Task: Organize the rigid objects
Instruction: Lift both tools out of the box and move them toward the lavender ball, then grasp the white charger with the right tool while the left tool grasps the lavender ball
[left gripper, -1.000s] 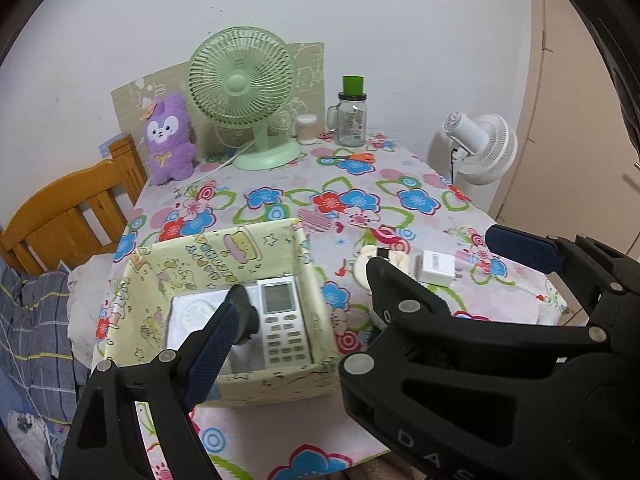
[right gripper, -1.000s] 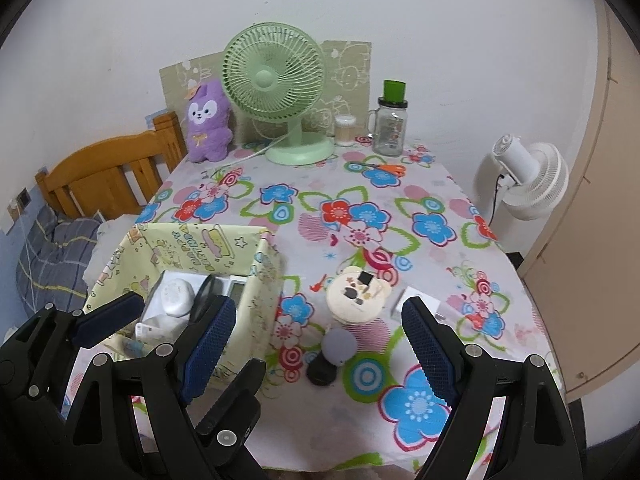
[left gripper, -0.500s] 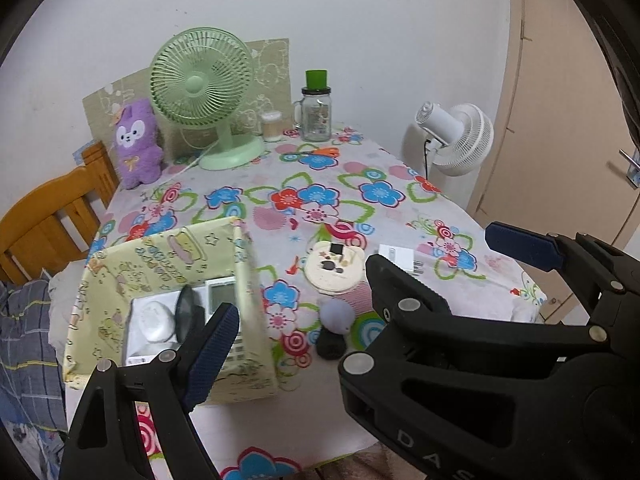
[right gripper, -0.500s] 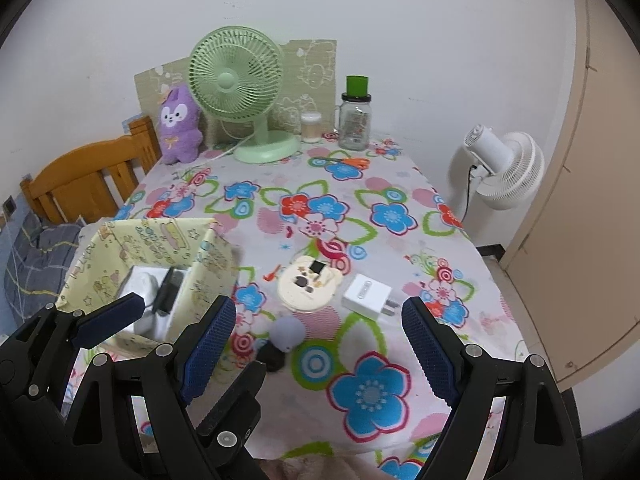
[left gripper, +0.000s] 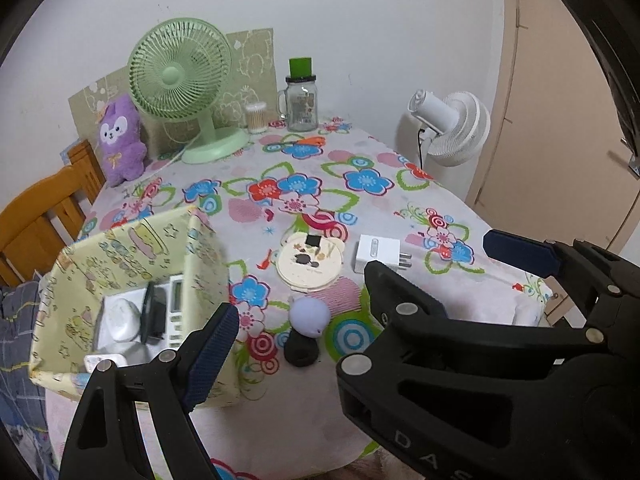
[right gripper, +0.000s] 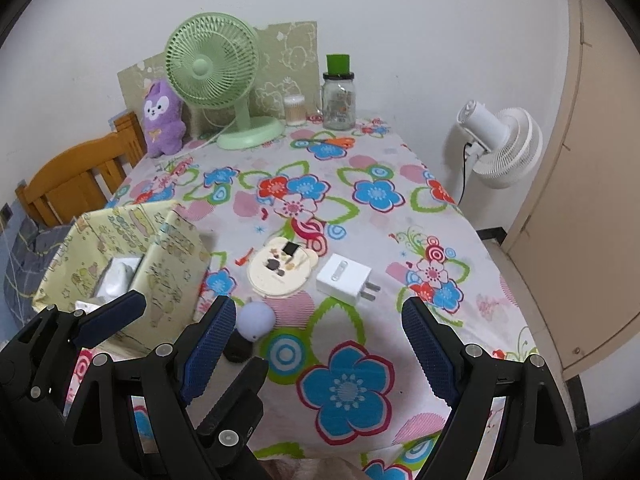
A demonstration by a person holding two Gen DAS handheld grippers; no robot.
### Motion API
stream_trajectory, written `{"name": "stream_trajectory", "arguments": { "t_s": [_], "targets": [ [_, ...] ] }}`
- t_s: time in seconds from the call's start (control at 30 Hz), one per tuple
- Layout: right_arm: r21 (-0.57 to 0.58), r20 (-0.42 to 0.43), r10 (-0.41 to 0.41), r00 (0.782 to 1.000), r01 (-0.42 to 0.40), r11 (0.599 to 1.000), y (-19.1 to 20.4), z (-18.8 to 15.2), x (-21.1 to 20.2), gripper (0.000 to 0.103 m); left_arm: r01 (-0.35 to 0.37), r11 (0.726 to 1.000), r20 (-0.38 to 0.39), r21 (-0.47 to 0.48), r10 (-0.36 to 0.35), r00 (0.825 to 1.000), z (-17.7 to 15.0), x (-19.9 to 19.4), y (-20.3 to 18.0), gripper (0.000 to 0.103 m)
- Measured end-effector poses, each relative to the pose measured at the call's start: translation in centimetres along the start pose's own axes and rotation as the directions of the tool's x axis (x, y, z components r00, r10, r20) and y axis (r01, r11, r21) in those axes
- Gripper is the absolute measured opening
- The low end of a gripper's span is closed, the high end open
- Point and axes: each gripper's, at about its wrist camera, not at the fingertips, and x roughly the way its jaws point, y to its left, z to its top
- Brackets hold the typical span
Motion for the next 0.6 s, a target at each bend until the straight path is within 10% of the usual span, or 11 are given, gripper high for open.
{"name": "stream_trajectory", "arguments": {
  "t_s": [0.6],
  "targets": [
    [0.003,-0.039,-0.004,0.999,0.004,1.000,-2.7,-2.4,5.3,0.088,-0.116,0.989,-0.026,-0.095,0.114,0.993,-2.4,5.0,-1.3,0.090]
  ]
}}
